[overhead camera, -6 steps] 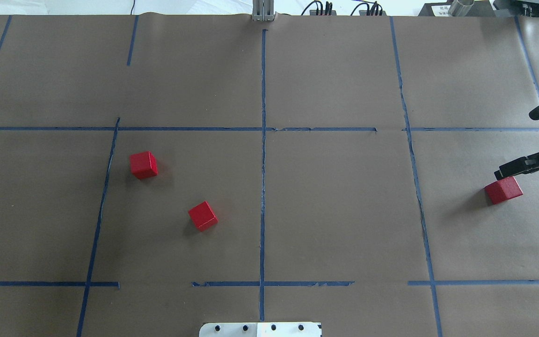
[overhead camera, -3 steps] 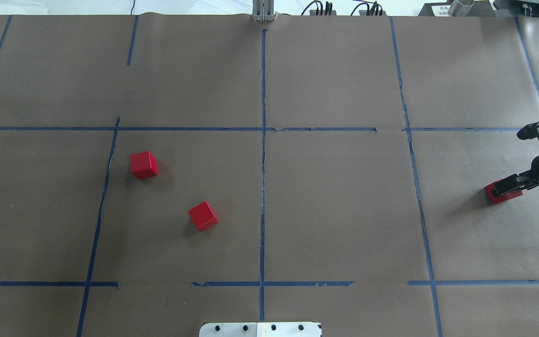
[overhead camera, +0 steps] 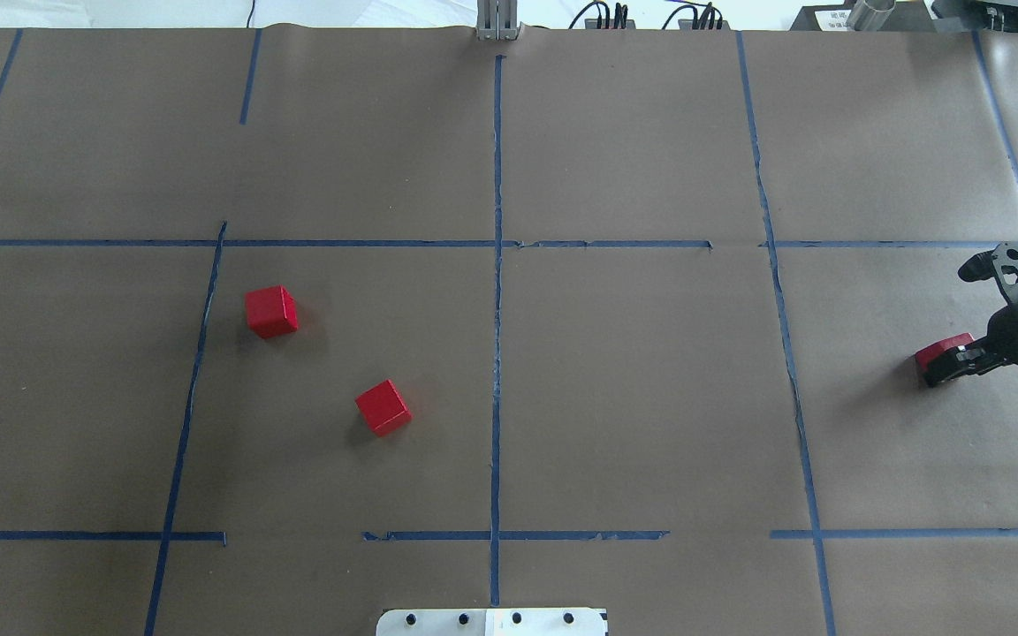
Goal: Form red blocks into L shape at center
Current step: 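Lift the red cube with the right gripper and carry it to the table center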
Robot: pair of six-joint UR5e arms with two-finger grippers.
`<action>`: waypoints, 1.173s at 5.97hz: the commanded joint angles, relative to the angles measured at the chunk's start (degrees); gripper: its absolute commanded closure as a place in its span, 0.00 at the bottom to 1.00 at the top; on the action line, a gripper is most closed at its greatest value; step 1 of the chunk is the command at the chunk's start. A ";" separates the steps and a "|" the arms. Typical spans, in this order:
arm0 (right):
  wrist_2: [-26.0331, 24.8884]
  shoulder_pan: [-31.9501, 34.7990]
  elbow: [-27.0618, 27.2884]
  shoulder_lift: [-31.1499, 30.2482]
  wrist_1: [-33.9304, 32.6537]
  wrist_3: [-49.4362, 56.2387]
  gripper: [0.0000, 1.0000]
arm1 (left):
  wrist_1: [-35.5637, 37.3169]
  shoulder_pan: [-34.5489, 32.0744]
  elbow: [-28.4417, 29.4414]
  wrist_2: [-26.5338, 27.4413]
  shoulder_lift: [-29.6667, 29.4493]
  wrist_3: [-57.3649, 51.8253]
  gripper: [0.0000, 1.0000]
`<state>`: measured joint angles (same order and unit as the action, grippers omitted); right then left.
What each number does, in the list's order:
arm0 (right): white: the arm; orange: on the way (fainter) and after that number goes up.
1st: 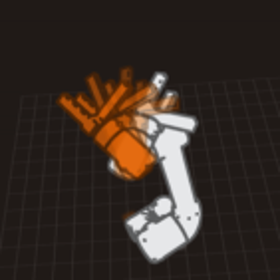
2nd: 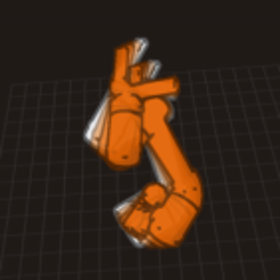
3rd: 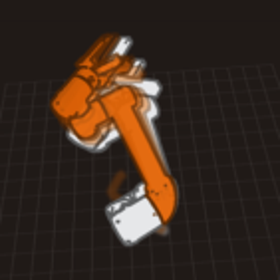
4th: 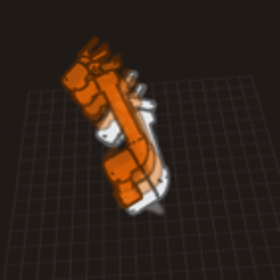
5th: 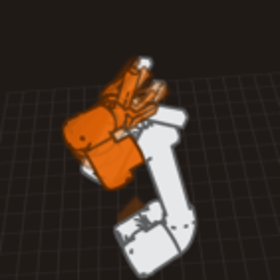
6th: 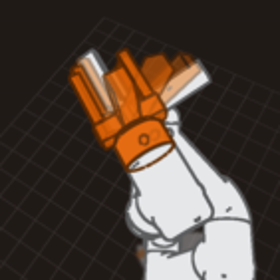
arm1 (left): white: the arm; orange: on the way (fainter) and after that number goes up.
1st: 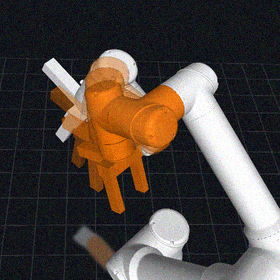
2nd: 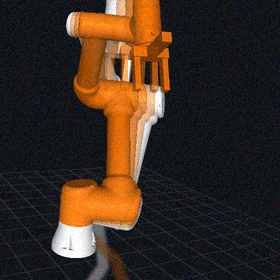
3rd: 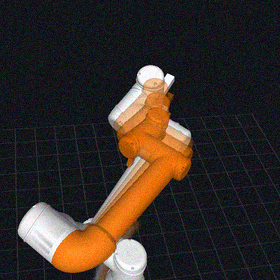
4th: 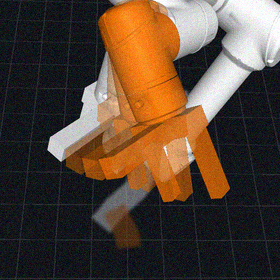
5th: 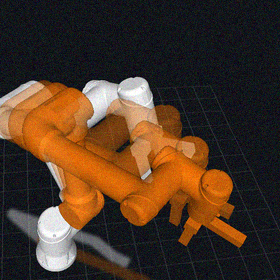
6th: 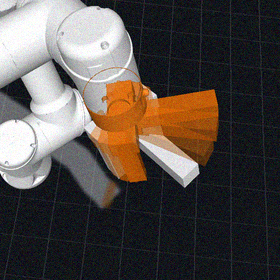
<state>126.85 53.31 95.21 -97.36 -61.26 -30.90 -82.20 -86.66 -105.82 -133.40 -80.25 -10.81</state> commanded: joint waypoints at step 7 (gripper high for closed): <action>-10.00 -18.46 2.69 44.18 -31.73 -35.91 0.88 | -0.15 0.00 0.09 -0.02 0.00 -0.09 0.00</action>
<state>120.45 39.51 103.23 -60.56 -92.86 -59.81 -82.35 -86.66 -105.79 -133.42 -80.27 -10.84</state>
